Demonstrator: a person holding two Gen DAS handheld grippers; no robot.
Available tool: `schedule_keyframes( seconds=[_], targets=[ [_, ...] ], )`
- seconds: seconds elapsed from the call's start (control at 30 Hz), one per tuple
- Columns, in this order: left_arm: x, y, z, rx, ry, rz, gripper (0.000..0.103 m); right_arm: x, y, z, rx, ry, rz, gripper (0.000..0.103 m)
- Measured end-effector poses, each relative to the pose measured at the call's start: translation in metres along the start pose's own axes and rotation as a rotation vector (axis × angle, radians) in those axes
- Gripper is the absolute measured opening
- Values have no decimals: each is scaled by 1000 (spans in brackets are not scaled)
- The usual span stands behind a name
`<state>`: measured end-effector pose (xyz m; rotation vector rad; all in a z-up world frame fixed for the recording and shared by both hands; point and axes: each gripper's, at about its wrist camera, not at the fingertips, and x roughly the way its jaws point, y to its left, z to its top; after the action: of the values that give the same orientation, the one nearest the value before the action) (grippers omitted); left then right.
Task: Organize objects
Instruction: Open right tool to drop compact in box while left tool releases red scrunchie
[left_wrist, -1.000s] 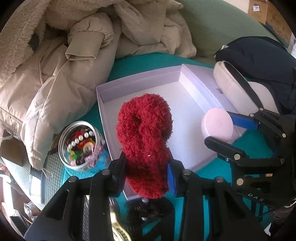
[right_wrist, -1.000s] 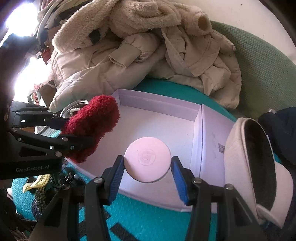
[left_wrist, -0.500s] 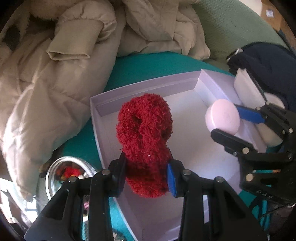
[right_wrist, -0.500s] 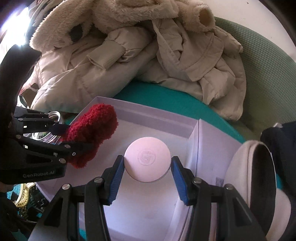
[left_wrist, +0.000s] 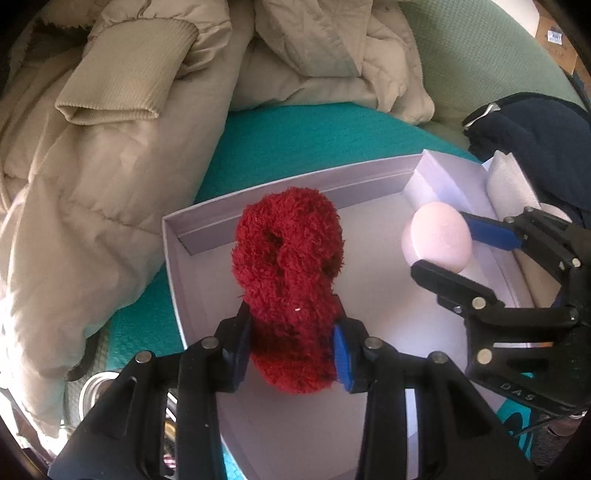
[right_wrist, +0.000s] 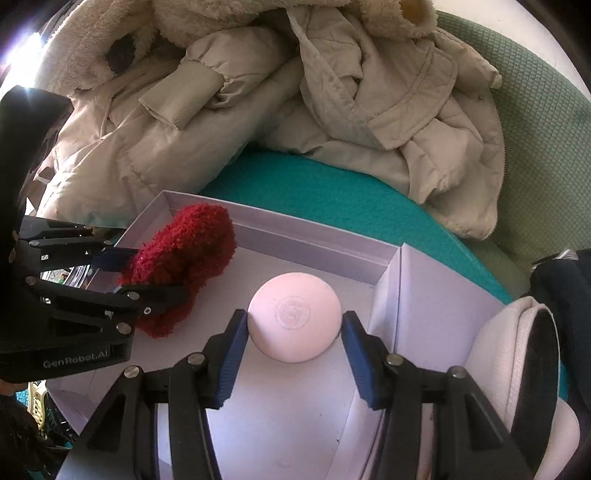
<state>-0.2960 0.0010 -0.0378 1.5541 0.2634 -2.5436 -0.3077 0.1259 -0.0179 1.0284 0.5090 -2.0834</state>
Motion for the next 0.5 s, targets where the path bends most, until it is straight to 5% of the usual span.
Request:
schedule_keyframes(
  seconds=[0.5],
  targets=[
    [9, -7, -4, 5, 4, 13, 38, 19, 4, -11, -1, 67, -21, 52]
  ],
)
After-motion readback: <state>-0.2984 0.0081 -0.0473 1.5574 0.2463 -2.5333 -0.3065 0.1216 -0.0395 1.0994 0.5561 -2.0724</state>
